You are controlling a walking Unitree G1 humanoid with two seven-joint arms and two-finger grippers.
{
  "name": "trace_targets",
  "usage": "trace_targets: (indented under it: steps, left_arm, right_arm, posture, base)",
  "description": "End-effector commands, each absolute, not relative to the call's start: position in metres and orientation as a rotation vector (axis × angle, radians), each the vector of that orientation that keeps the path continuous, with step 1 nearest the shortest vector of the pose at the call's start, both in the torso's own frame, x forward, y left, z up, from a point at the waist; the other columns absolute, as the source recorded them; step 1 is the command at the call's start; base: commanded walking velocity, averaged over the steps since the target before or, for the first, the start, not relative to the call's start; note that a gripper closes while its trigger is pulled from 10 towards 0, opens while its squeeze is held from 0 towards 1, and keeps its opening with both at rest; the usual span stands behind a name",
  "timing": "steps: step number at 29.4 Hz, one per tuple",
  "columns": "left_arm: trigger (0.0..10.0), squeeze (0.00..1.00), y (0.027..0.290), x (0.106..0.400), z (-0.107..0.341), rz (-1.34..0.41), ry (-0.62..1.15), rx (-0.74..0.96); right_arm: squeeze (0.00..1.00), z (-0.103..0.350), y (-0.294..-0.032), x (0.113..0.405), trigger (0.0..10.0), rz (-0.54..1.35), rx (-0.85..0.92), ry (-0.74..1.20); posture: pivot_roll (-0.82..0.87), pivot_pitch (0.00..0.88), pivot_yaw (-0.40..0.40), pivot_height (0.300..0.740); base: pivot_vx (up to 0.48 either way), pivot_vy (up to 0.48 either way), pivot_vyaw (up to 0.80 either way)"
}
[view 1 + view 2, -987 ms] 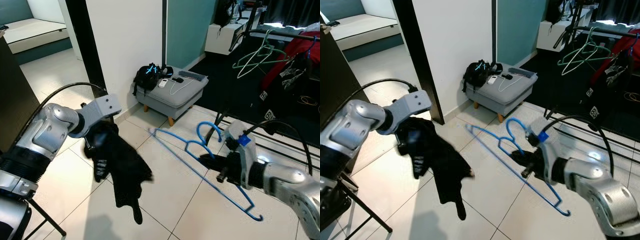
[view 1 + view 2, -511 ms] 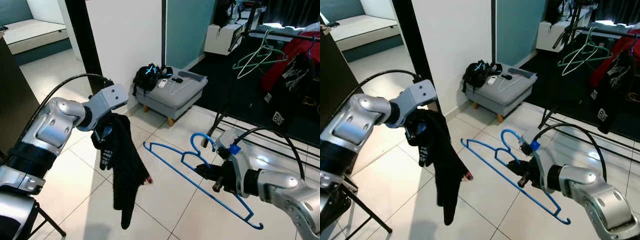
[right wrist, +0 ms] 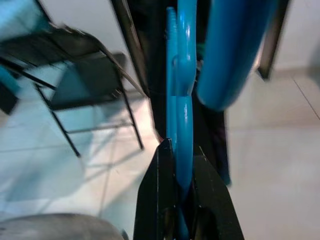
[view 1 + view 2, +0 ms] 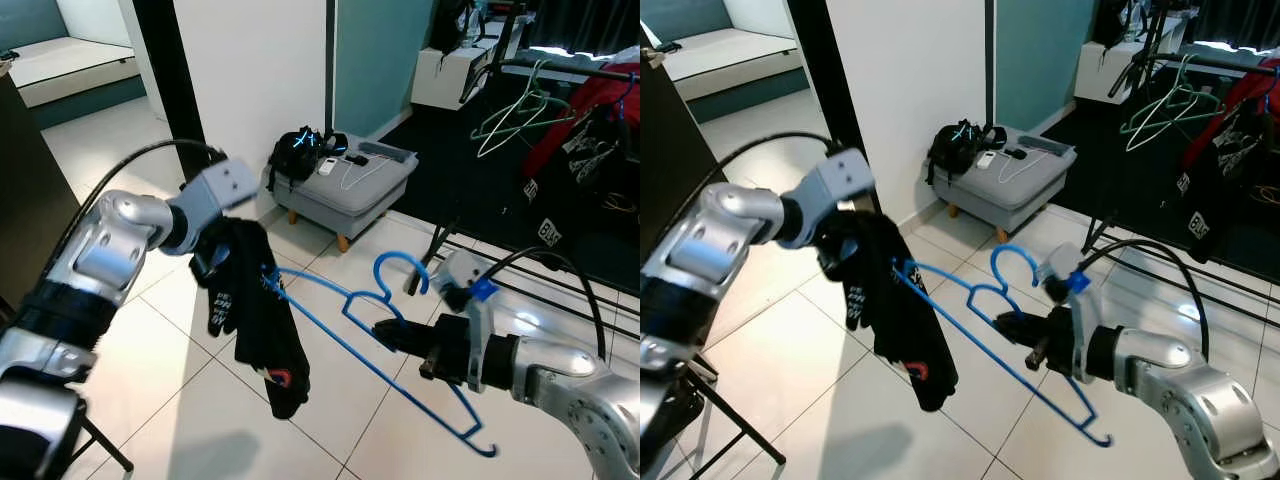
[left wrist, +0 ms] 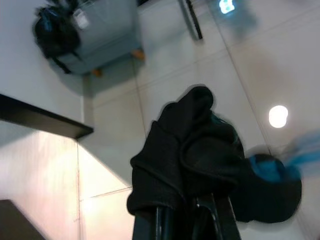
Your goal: Hang hanger
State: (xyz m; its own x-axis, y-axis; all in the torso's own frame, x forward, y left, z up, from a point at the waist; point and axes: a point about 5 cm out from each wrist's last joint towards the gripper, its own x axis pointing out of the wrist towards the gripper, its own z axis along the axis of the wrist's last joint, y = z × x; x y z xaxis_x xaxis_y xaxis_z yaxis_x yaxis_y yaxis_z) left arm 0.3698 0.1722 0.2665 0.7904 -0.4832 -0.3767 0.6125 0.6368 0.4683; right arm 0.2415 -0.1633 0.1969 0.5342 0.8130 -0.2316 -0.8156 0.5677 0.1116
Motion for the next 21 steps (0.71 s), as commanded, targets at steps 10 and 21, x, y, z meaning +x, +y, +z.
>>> trace_targets:
  steps: [10, 21]
  left_arm:
    - [10.0, 0.0, 0.189, 0.383, 0.313, -0.393, 0.074, 0.309]
    - [10.0, 0.0, 0.173, 0.375, 0.339, -0.432, -0.002, 0.245]
  right_arm:
    - [0.0, 0.2, -0.16, 0.219, 10.0, 1.143, -0.043, 0.338]
    - [0.0, 0.19, -0.179, 0.261, 10.0, 0.784, -0.2, 0.319]
  posture:
    - [-0.02, 0.027, 0.059, 0.74]
    - [-0.01, 0.025, 0.054, 0.74]
  base:
    - [0.0, 0.0, 0.0]
    - [0.0, 0.0, 0.0]
